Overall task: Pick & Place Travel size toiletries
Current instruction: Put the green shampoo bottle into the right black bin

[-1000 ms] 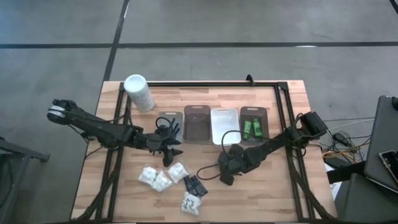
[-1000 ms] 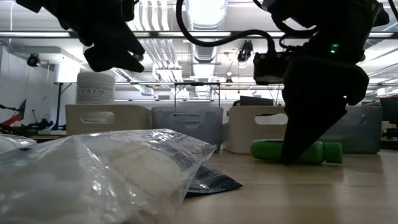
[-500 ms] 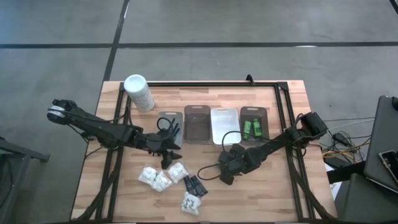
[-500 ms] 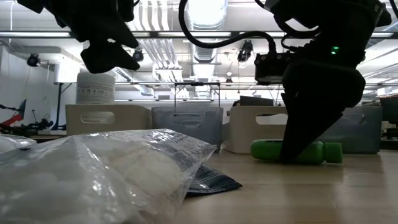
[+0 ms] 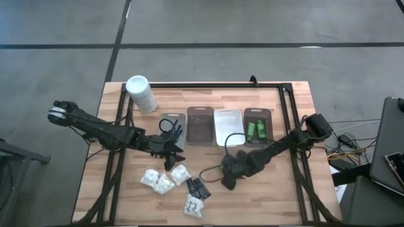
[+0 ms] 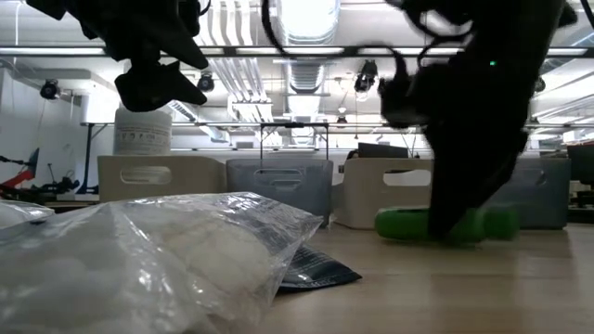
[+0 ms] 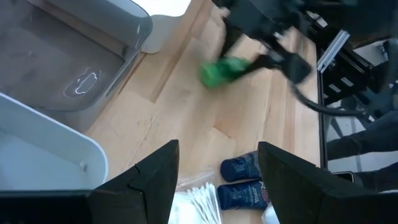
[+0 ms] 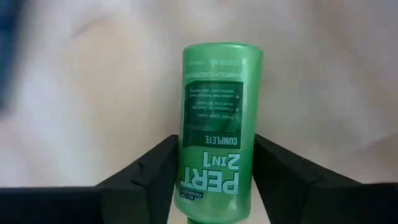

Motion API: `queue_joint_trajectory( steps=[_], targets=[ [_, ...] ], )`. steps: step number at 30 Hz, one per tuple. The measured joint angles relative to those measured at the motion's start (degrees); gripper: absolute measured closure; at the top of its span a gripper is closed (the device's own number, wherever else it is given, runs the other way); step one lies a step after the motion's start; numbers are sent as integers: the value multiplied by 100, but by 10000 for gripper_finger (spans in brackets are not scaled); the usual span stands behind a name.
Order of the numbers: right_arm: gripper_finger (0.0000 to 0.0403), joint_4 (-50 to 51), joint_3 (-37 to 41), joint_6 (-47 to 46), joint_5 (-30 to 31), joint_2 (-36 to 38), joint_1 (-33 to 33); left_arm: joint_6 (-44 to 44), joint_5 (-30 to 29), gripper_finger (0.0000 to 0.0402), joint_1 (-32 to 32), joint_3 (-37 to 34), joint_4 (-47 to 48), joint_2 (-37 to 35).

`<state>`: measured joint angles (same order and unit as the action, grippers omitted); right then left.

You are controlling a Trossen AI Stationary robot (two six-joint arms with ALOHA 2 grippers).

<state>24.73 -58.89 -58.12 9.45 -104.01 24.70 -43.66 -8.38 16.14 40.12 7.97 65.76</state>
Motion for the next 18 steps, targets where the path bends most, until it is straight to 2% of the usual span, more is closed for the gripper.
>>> queue_joint_trajectory(
  steps=[4, 11, 14, 18],
  targets=[
    [242, 489, -606, -106, -275, 123, 71, -9, 0, 180, 2, 9, -31, 0],
    [244, 2395, -1887, -910, 15, 282, 182, -81, -1, 179, 4, 15, -73, 0],
    [242, 3043, -2086, -1533, 441, 487, 122, -129, -2, 179, 2, 15, -77, 0],
    [246, 3625, -1951, -2513, 816, 924, -72, -127, -2, 180, 2, 15, -94, 0]
  ],
)
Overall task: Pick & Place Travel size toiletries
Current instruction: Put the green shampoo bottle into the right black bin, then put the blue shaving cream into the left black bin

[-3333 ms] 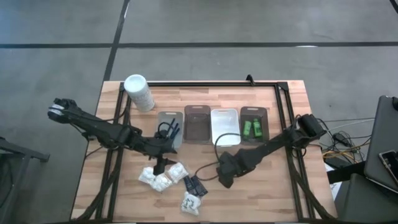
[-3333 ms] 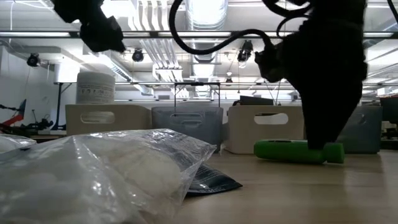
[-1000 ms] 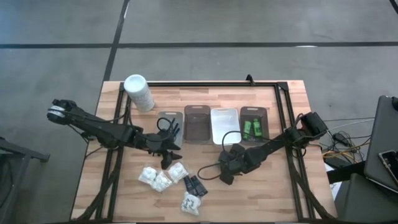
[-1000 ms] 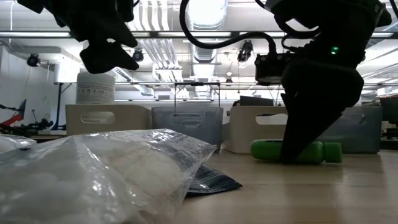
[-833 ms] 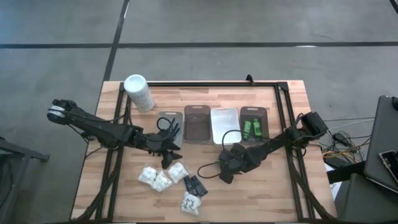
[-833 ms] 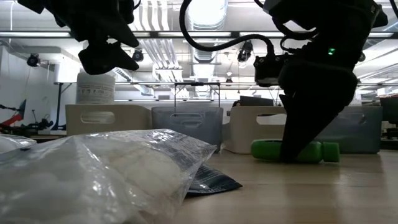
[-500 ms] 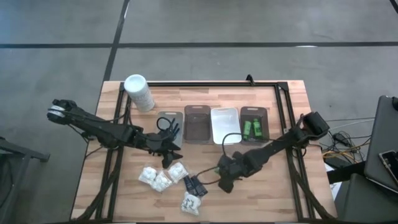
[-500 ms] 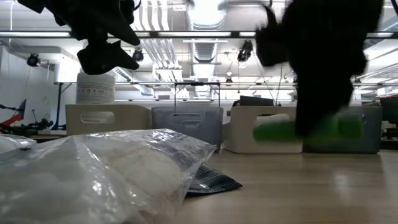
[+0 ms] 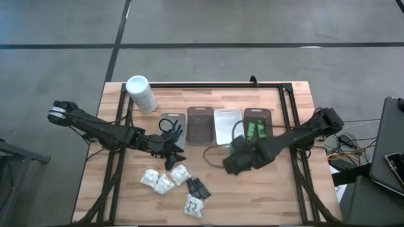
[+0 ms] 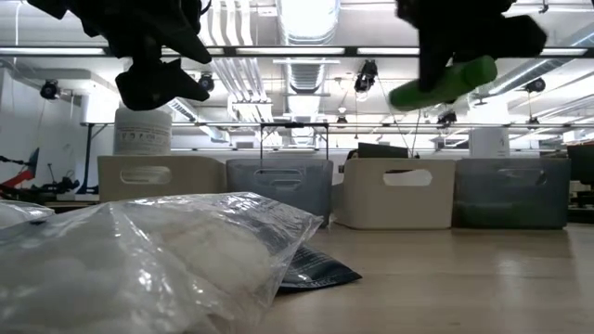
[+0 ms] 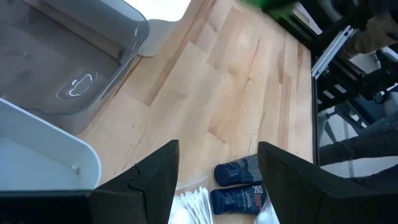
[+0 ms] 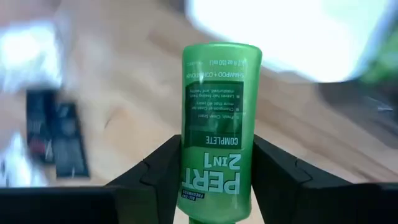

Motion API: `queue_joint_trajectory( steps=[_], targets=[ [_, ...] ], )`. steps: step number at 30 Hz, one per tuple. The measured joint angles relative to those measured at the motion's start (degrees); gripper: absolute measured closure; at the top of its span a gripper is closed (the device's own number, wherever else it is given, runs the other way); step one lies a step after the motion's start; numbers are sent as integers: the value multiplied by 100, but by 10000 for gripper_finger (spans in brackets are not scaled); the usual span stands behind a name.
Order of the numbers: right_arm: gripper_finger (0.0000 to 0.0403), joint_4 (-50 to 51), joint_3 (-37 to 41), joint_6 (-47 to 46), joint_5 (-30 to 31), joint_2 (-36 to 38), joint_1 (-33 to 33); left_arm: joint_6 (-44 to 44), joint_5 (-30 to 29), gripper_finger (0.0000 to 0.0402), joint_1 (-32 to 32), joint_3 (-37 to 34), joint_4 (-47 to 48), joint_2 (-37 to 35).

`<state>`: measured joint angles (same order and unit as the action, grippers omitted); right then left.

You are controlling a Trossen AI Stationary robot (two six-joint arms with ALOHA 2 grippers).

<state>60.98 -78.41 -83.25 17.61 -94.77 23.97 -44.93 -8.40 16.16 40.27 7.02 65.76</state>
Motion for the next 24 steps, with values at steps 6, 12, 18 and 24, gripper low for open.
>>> queue_joint_trajectory(
  steps=[6, 12, 18, 24],
  targets=[
    [241, 624, 815, -1141, 180, 1008, -406, 5, 0, 179, 0, -2, -10, 0],
    [242, 558, 2079, -1662, 101, 2074, -1177, 11, 0, 179, 0, -2, -13, 0],
    [230, -289, 2908, -912, 0, 2488, -2097, 93, 0, 179, 0, -2, -13, 0],
    [182, -318, 3237, -397, 13, 2447, -2677, 127, 0, 179, 0, -4, -14, 0]
  ],
)
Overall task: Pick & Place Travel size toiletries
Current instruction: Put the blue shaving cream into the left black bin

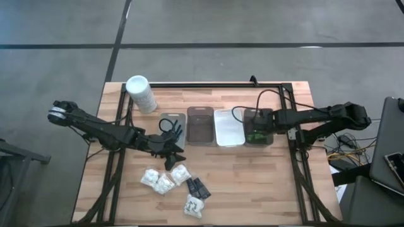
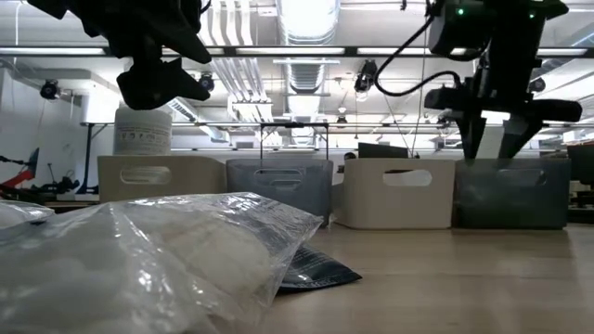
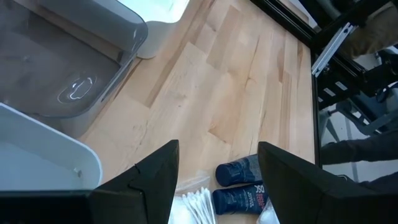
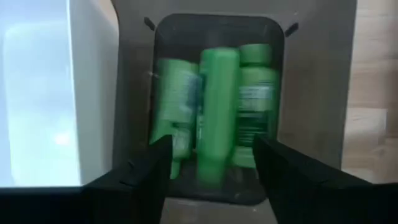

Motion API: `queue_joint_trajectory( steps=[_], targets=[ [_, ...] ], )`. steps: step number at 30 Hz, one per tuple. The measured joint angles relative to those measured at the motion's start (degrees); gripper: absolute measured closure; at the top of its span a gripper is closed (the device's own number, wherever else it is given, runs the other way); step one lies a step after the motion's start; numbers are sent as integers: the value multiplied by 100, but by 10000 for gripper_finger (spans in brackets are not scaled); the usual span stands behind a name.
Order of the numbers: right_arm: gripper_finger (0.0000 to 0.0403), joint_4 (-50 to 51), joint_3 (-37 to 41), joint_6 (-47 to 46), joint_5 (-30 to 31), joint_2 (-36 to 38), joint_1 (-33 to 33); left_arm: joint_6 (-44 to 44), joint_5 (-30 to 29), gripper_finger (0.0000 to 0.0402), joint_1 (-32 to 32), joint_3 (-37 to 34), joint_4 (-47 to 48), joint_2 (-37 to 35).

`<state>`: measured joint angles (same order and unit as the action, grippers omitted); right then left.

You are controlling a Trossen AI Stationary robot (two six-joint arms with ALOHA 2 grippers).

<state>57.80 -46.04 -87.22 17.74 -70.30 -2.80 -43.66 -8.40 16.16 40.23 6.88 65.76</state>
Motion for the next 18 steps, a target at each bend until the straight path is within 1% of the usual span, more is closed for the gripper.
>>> queue_joint_trajectory(
  steps=[4, 10, 13, 18],
  targets=[
    [142, -8, -1, 116, 10, 11, -29, 0, 0, 179, -4, 0, -1, 0],
    [91, -29, -318, 488, 28, 13, 150, 10, 0, 179, -4, -2, 1, 0],
    [73, -36, -580, 523, 92, 4, 384, 24, 0, 179, -4, -4, -1, 0],
    [53, -59, -1081, 356, 448, -186, 948, 20, 0, 179, -4, -4, 1, 0]
  ],
)
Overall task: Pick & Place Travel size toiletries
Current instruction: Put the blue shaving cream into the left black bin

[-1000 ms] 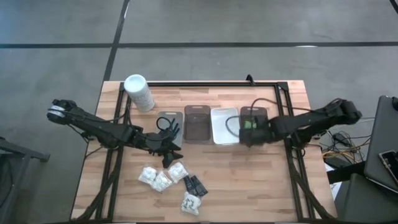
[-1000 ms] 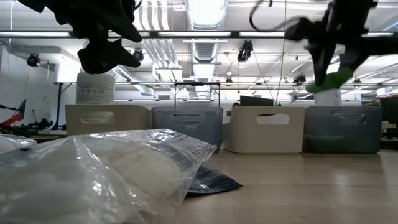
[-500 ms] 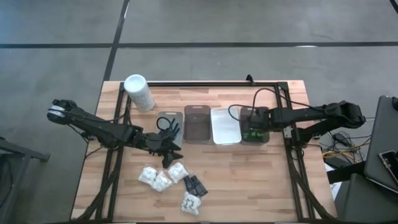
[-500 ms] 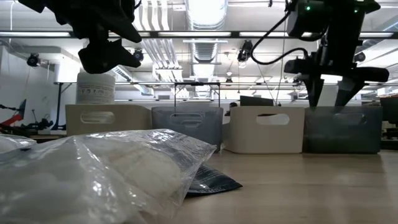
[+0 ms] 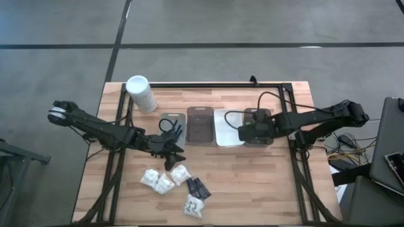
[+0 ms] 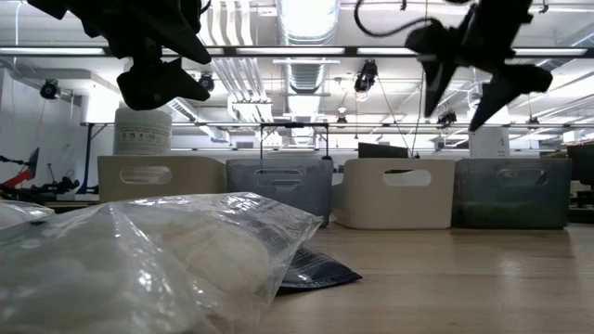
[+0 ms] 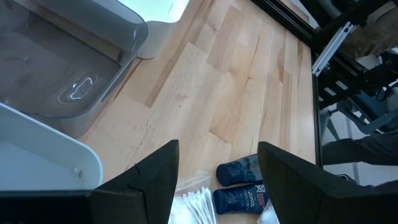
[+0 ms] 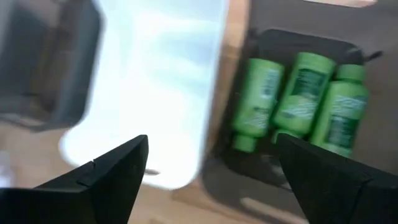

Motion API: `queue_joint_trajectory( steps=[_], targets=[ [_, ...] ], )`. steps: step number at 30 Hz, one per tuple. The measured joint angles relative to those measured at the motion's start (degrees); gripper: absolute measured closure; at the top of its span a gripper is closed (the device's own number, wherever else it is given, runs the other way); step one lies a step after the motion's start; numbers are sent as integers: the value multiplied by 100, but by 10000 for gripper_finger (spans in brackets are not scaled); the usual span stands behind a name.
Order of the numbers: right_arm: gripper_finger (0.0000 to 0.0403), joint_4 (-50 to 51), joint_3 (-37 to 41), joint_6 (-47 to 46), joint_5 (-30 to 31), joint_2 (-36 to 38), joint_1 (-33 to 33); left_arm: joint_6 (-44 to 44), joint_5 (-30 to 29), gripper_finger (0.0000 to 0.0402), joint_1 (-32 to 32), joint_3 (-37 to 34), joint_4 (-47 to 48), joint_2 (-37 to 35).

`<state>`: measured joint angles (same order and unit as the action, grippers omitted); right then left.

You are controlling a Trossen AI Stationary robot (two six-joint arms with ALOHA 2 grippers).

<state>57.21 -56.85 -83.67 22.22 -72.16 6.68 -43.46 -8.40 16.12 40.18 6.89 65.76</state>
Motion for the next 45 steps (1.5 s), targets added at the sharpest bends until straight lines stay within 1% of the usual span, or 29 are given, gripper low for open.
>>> queue_joint_trajectory(
  steps=[6, 12, 14, 19, 23, 24, 27, 29, 31, 36, 42, 45],
  targets=[
    [44, -18, -586, -170, 28, -498, 535, 0, 0, 179, 2, -2, 0, 0],
    [56, -49, -1445, -136, -33, -1404, 1076, -4, 0, 179, 7, -2, -2, 0],
    [61, -52, -1710, -52, -166, -1742, 1237, -3, 0, 179, 7, -2, 0, 0],
    [71, -46, -2252, 34, -794, -2575, 1582, -38, 0, 179, 7, -4, -3, 0],
    [74, -53, -2472, 33, -1052, -2965, 1862, 70, 73, 179, 4, -7, -10, 3],
    [74, -62, -2507, 24, -1089, -3022, 1935, 244, 237, 179, 0, -9, -40, 11],
    [72, -188, -2532, -57, -1165, -3073, 2120, 1040, 1041, 180, 31, -9, -144, 99],
    [67, -279, -2532, -215, -1168, -3071, 2238, 1561, 1389, 179, 95, -9, -138, 231],
    [61, -263, -2530, -410, -1170, -3071, 2336, 2108, 1486, 180, 179, -9, -134, 415],
    [48, -268, -2524, -821, -1167, -3069, 2547, 3378, 1499, 185, 424, 39, -242, 1023],
    [44, -259, -2515, -912, -1170, -3069, 2660, 4905, 1498, 188, 782, 509, -283, 1909],
    [44, -255, -2506, -887, -1167, -3067, 2673, 5346, 1497, 189, 842, 798, -256, 2356]
  ],
)
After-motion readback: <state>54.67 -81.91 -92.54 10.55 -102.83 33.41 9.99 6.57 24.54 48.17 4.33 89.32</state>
